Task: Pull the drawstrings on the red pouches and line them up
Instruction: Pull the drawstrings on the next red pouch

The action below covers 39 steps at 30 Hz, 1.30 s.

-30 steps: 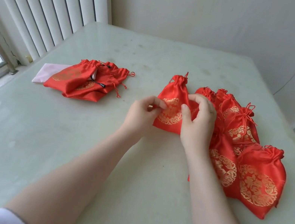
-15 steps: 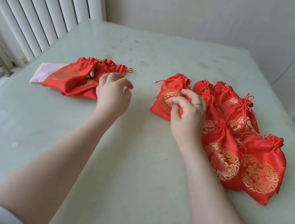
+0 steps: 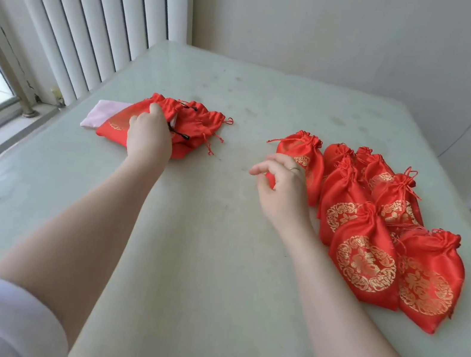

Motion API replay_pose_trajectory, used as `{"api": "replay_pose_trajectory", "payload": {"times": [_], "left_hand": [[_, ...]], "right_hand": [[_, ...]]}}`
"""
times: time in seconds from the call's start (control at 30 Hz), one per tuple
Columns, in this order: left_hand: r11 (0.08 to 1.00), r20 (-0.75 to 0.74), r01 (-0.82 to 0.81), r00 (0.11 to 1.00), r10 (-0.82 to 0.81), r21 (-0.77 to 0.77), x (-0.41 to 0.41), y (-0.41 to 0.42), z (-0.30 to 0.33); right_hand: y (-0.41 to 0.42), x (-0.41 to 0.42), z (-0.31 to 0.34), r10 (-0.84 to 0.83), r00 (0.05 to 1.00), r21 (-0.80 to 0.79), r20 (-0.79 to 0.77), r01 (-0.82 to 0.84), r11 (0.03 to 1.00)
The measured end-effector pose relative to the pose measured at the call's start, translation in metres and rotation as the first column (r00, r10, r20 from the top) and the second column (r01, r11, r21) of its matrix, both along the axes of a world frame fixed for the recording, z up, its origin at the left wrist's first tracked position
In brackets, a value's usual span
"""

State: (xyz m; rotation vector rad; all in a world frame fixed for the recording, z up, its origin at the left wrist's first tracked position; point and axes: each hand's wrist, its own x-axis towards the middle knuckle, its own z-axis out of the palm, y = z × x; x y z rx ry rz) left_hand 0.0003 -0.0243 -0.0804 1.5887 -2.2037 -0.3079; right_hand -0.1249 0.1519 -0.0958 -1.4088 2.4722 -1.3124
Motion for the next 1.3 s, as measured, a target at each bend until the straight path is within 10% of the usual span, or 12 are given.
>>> {"api": "replay_pose_trajectory", "payload": {"times": [0.2,0.33,0.5,0.67,0.87,1.3], "left_hand": [[0.997,0.202,-0.019,0.979,0.034,-0.078,0.007,-0.002,0.015],[0.979,-0.283,0.042,0.954,-0.098,-0.199,0.008,0.015,0.031],[0.786,-0.924,0.567,0.383,0.014,0.247,-0.002,0.066,0.046],[0.628,-0.932,0.715,0.36,0.046,0.307,-0.014,0.106,0.028],[0.631,-0.907,0.691,0.419,0.047,0.352,-0.028,0.132,0.021],[0.545,-0.991,0.828,0.098,0.088,0.131,-0.029,0.11,0.045]], "right_hand": [[-0.009,0.016,0.009,0.086,0.996,0.054,-0.036,-0.084,0.995],[-0.011,0.02,0.01,0.112,0.994,0.003,0.012,-0.112,0.994],[-0.011,0.029,0.016,0.041,0.844,-0.212,0.535,0.088,0.973],[0.011,0.021,0.027,0.129,0.701,-0.348,0.701,0.178,0.921],[0.031,0.011,0.02,0.087,0.801,-0.351,0.593,0.16,0.922],[0.037,-0.011,0.077,0.26,0.747,-0.527,0.611,0.14,0.838]]}}
